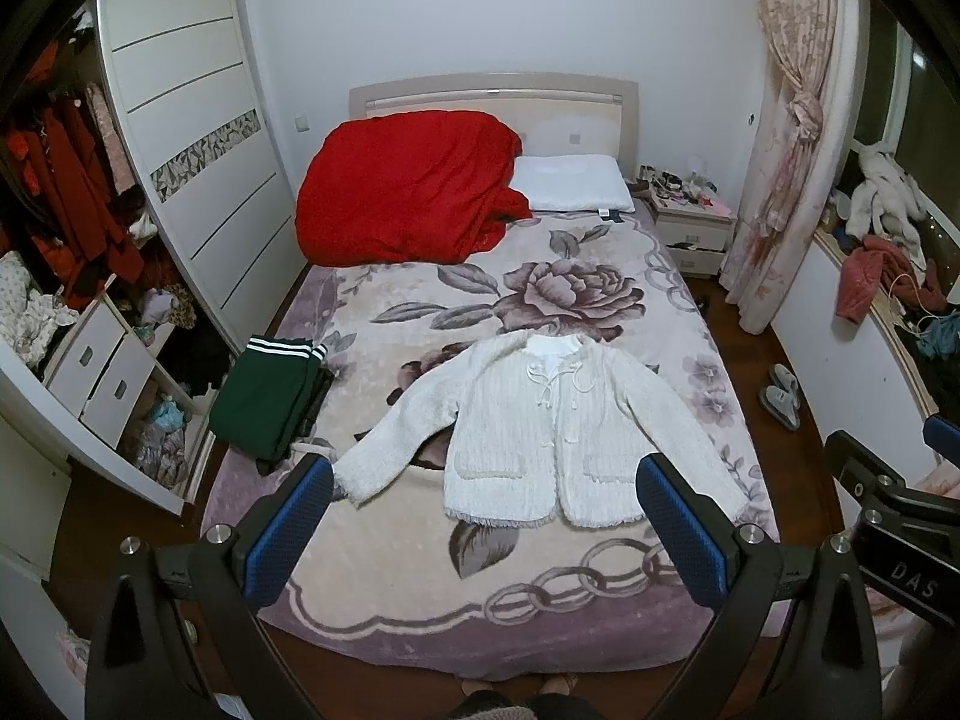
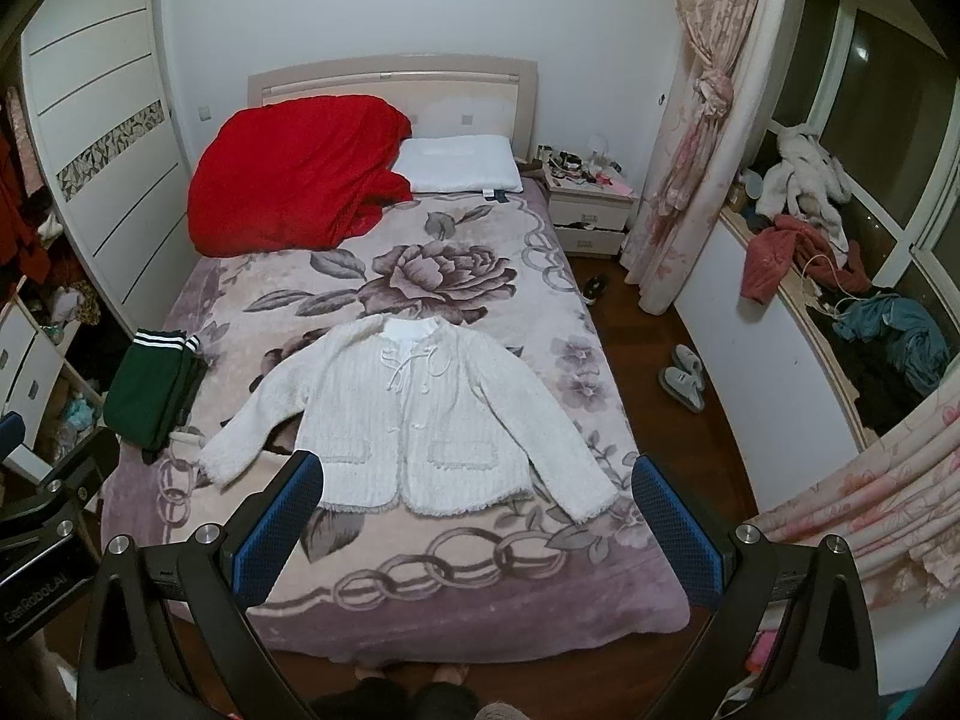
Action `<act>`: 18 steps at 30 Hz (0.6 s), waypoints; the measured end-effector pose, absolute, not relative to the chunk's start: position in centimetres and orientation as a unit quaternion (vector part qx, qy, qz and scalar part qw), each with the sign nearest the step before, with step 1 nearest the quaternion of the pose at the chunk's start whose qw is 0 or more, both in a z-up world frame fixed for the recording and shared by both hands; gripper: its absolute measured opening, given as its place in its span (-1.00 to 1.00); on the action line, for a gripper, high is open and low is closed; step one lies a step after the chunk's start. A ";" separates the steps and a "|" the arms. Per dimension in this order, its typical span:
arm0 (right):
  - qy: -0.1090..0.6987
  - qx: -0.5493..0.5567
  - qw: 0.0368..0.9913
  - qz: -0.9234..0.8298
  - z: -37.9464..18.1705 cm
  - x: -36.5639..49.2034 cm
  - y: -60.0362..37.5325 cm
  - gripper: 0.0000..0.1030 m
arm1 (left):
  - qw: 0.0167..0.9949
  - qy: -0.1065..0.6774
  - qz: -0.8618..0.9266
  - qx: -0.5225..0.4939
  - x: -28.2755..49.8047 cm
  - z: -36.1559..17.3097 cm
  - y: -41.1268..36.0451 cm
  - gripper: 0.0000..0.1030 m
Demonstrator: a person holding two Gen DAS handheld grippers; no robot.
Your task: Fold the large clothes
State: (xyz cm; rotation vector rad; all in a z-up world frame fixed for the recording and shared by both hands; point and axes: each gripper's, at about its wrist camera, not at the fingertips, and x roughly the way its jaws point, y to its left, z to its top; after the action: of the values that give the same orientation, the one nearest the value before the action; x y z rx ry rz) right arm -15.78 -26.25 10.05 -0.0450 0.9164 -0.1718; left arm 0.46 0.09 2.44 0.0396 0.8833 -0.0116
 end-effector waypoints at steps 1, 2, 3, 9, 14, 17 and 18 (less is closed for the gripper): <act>0.442 -0.022 0.893 -0.082 10.1 -15.8 -26.3 1.00 | 0.904 0.427 -0.005 0.019 0.4 2.4 0.0 1.00; 0.441 -0.021 0.893 -0.083 10.1 -15.8 -26.2 1.00 | 0.905 0.426 -0.005 0.020 0.2 2.9 0.0 1.00; 0.441 -0.022 0.893 -0.083 10.0 -15.8 -26.2 1.00 | 0.905 0.425 -0.005 0.020 0.2 3.0 0.0 1.00; 0.437 -0.022 0.895 -0.081 13.2 -15.3 -26.5 1.00 | 0.907 0.421 -0.004 0.021 0.4 3.4 -0.3 1.00; 0.436 -0.023 0.896 -0.080 13.6 -15.2 -26.4 1.00 | 0.907 0.420 -0.005 0.021 0.3 3.3 -0.3 1.00; 0.436 -0.022 0.896 -0.081 13.6 -15.2 -26.4 1.00 | 0.908 0.417 -0.004 0.019 0.6 3.9 -0.3 1.00; 0.435 -0.022 0.897 -0.081 13.8 -15.1 -26.4 1.00 | 0.909 0.416 -0.004 0.019 0.6 4.1 -0.3 1.00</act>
State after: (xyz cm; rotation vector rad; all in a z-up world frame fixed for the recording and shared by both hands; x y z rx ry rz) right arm -15.15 -26.36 13.83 -0.0458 0.9014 -0.1673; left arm 0.64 -0.32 4.08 0.0393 0.8589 -0.0090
